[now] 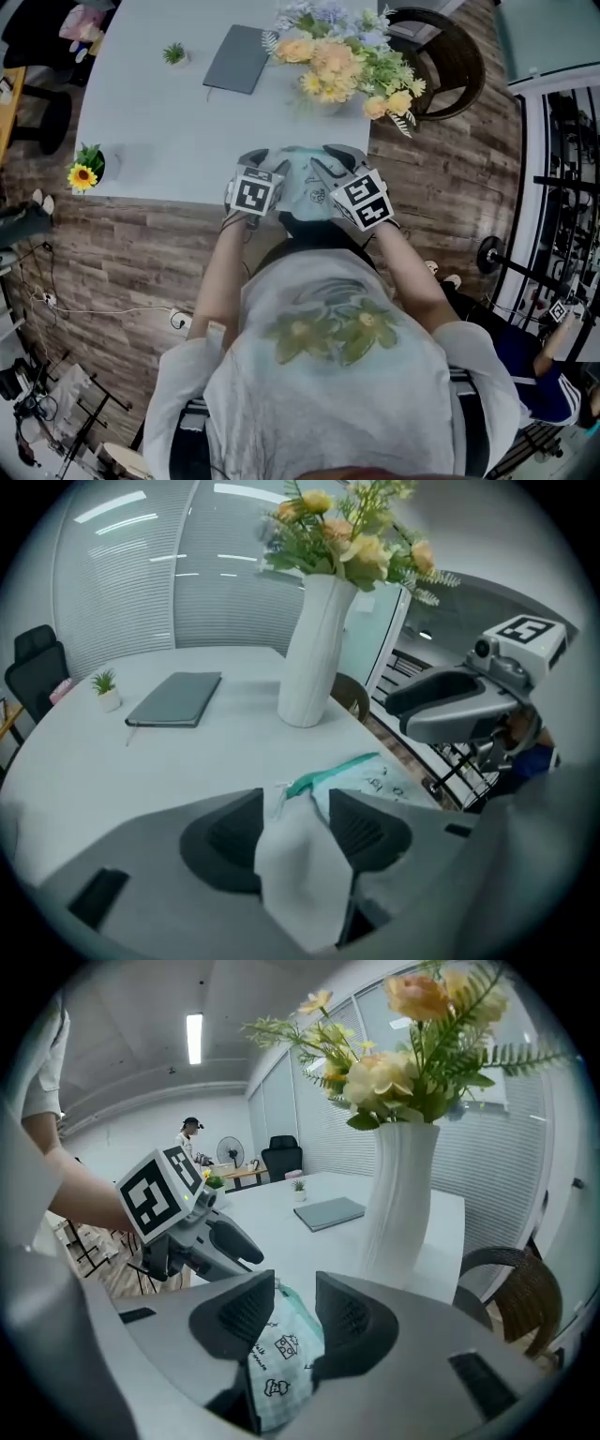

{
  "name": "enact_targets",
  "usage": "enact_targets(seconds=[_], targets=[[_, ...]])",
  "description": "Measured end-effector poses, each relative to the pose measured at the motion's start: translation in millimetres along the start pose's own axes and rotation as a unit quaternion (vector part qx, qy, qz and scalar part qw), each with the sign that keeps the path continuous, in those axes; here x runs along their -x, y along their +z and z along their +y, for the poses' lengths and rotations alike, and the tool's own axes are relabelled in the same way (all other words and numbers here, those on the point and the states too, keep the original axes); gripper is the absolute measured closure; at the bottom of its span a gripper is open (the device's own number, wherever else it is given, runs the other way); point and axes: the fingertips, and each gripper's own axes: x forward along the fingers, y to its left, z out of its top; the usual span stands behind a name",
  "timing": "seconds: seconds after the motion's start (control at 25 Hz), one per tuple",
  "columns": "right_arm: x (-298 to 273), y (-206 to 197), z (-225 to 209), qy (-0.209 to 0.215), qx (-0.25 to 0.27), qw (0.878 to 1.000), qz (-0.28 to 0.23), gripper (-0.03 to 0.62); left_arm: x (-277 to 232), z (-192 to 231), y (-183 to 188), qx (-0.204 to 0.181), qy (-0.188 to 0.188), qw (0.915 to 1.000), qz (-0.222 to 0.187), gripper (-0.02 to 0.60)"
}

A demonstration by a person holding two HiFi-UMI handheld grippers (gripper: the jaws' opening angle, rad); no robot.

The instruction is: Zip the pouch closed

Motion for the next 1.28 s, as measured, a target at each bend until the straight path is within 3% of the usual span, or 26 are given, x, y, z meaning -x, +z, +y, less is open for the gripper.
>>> enact_targets(seconds=[0.36,0.44,0.52,0.64,0.84,1.04,1.28], targets=[[-32.4,-19.8,-7.0,0.015,-0.007,0.999,0.03,0.447,-33.9,8.5,-17.1,-0.026,-0.004,0.9979,0.06,0.396],[-36.1,-22.5,-7.9,0.017,-0.01,0.999,0.035,0.447,-37.6,11.3,-19.9,-0.026,0.002,0.9973,0.069,0.439],[-39.6,-24.6,-8.6,0.019,-0.01,0.999,0.039,0.447,-41.7,15.3,-22.6,-0.029,0.014,0.9965,0.077,0.521],[-45.2,-25.9,-8.8,0.023,-0.006,0.999,0.044,0.447,-45.9,17.9,-23.1,-0.048,0.028,0.995,0.083,0.557],[-51.6,-27.7,-11.0,0.027,-0.003,0.998,0.051,0.447,-45.0,12.9,-11.8,-0.101,0.037,0.9914,0.074,0.56],[-57.4,-24.9,-13.9,0.031,-0.005,0.998,0.053,0.447,-38.6,10.0,2.7,-0.191,0.057,0.9782,0.059,0.56],[-80.1,-23.8,-21.7,0.038,-0.015,0.997,0.071,0.448,-39.4,4.6,3.5,-0.244,0.05,0.9667,0.058,0.56]])
